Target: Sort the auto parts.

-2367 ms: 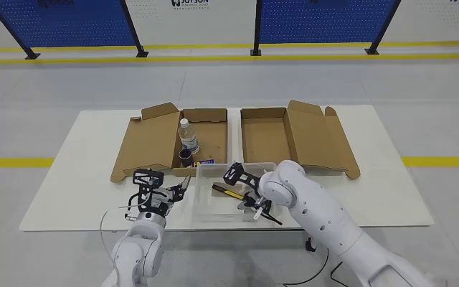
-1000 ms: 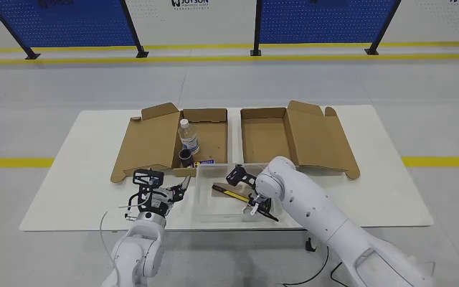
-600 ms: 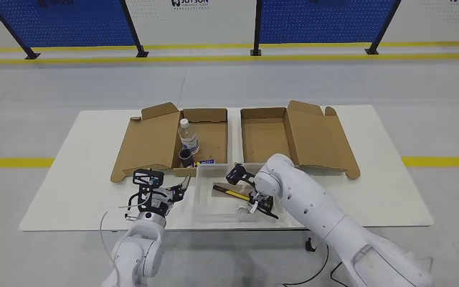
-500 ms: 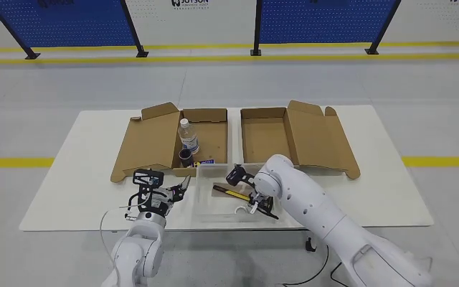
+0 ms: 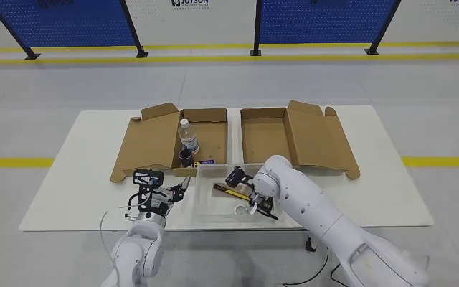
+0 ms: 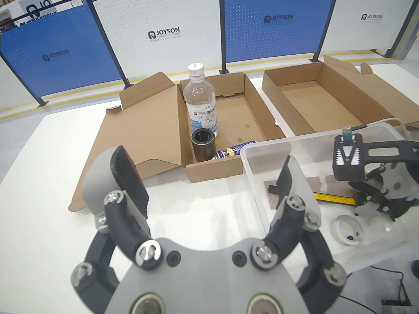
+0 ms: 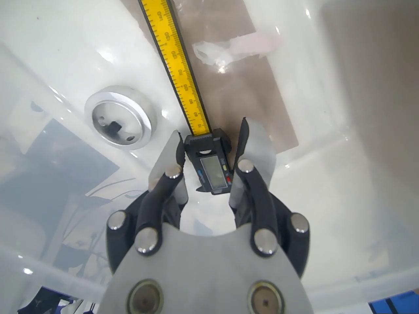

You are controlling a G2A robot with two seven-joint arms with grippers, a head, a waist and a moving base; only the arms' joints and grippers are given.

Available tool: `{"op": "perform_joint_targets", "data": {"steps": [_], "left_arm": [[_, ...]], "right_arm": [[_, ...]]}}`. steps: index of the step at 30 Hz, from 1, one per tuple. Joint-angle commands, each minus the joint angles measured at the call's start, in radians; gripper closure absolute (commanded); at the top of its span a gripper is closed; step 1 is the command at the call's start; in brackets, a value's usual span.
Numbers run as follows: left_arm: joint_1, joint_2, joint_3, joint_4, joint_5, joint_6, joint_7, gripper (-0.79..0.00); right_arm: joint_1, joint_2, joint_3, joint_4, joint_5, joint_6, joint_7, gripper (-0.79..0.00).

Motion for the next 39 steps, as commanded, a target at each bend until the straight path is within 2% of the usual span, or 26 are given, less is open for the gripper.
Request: {"op": "perform_joint_targets", "data": {"steps": [1, 11, 24, 31, 39], "left_arm": [[0.000, 0.000, 0.000, 0.000, 0.000, 0.000, 0.000, -0.785], [0.000, 0.000, 0.000, 0.000, 0.000, 0.000, 0.000, -0.785], [0.000, 0.000, 0.000, 0.000, 0.000, 0.000, 0.000, -0.785], [0.000, 0.000, 0.000, 0.000, 0.000, 0.000, 0.000, -0.785], [0.000, 0.000, 0.000, 0.000, 0.000, 0.000, 0.000, -0.785]], "right_arm": [[0.000, -0.002, 0.000, 0.002, 0.003, -0.004, -0.002, 0.000], [-0.024, 0.014, 0.045, -0.063, 0.004, -0.003, -0.041, 0.000], [-0.197, 0.102, 0.259, -0.362, 0.012, 0.024, -0.108, 0.000], [-0.322, 0.143, 0.416, -0.472, 0.098, -0.014, -0.236, 0.000], [-0.392, 0.159, 0.485, -0.498, 0.196, -0.089, -0.358, 0.000]]}}
